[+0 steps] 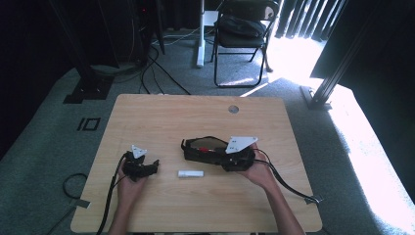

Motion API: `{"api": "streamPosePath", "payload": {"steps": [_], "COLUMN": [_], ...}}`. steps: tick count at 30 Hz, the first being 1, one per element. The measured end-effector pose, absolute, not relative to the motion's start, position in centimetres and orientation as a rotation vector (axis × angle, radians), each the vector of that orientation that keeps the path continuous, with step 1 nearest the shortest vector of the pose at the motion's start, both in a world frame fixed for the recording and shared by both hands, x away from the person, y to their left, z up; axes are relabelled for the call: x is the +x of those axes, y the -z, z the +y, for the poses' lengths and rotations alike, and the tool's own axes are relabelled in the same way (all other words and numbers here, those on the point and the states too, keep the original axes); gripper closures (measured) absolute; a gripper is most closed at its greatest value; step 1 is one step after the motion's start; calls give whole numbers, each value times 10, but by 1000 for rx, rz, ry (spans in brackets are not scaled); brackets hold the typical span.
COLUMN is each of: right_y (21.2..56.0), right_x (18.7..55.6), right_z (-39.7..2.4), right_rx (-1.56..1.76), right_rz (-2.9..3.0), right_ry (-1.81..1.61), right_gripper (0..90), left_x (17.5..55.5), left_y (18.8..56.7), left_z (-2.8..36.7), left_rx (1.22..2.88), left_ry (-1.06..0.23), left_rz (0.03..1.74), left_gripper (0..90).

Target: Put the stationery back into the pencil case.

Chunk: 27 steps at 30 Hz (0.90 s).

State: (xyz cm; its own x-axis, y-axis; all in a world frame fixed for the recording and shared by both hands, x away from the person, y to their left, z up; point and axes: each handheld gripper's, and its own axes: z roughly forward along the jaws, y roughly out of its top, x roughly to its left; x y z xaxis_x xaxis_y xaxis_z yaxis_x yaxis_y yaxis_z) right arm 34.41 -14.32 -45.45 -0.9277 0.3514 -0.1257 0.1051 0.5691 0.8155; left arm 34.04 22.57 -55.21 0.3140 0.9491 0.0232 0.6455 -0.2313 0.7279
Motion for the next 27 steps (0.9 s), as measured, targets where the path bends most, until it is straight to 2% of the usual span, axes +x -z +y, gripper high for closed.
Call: {"api": "streamPosePath", "payload": {"steps": [27], "right_y": [459], "right_x": [333], "right_z": [-136], "right_rx": [376], "right_rz": [2534], "right_ry": [-1277], "right_gripper": [534], "left_x": [340], "left_y": [552], "left_z": [226], "left_rx": [1969], "left_ry": [-635], "left_rz": [1406], "left_gripper": [260]}}
